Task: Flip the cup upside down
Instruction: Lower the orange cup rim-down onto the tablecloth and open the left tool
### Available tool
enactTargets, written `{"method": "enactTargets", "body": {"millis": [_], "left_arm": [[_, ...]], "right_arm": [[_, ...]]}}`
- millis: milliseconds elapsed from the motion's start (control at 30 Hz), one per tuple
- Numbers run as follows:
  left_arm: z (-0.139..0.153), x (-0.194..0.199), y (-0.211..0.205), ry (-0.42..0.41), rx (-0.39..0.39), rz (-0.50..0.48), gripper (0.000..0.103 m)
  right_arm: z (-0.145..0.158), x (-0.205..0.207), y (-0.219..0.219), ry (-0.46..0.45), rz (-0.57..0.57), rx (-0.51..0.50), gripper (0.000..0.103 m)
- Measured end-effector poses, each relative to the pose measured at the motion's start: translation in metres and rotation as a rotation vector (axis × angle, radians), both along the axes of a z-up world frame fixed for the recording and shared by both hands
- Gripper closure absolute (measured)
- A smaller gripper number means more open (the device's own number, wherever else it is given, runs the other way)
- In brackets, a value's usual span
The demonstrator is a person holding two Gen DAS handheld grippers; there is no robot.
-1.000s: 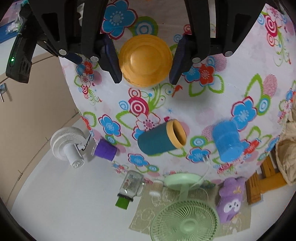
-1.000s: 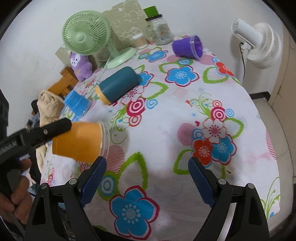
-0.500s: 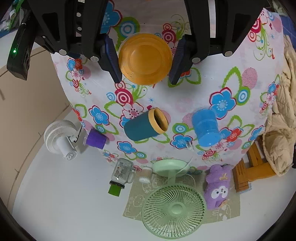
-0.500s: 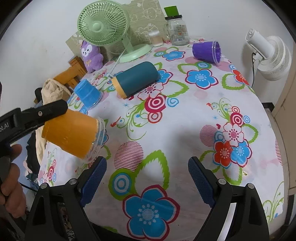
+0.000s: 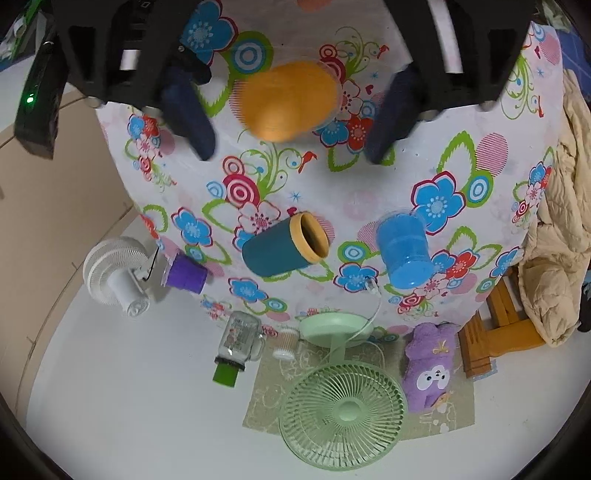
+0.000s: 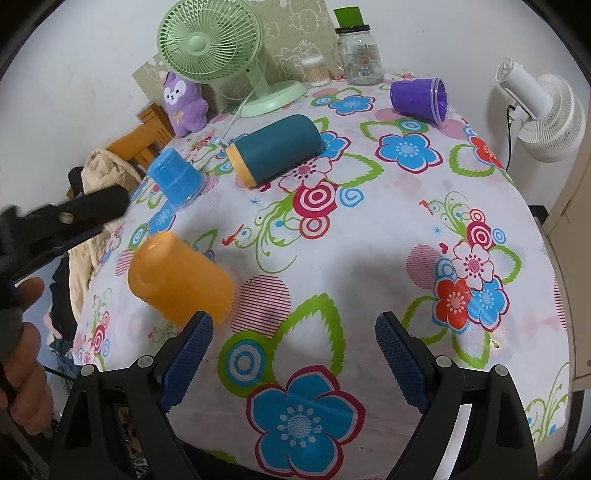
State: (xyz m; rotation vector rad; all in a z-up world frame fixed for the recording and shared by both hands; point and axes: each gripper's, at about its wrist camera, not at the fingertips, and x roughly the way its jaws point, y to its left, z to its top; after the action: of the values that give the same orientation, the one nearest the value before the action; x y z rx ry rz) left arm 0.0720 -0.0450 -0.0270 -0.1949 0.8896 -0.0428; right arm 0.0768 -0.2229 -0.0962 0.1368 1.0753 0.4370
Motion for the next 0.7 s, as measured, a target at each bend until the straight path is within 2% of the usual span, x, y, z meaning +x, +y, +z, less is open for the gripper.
{"method": "enactTargets", "body": {"millis": [133,433,700], "left_arm": [[0.005,-0.001,0.003,-0.023,-0.011,0.006,0.008],[0.002,-0.001,0.008,-0.019,-0.011,0.026,0.006],[-0.001,-0.015,0.022,-0.083,-0.013,0.064,0.001]], "right_arm": [[-0.002,0.001,0.000,0.006,0.000,-0.001,0.012],[-0.003,0.001,0.002,0.011,0.005,-0.006,0.012],[0.002,0.002,0.004,-0.006,-0.006,-0.009,0.012]]}}
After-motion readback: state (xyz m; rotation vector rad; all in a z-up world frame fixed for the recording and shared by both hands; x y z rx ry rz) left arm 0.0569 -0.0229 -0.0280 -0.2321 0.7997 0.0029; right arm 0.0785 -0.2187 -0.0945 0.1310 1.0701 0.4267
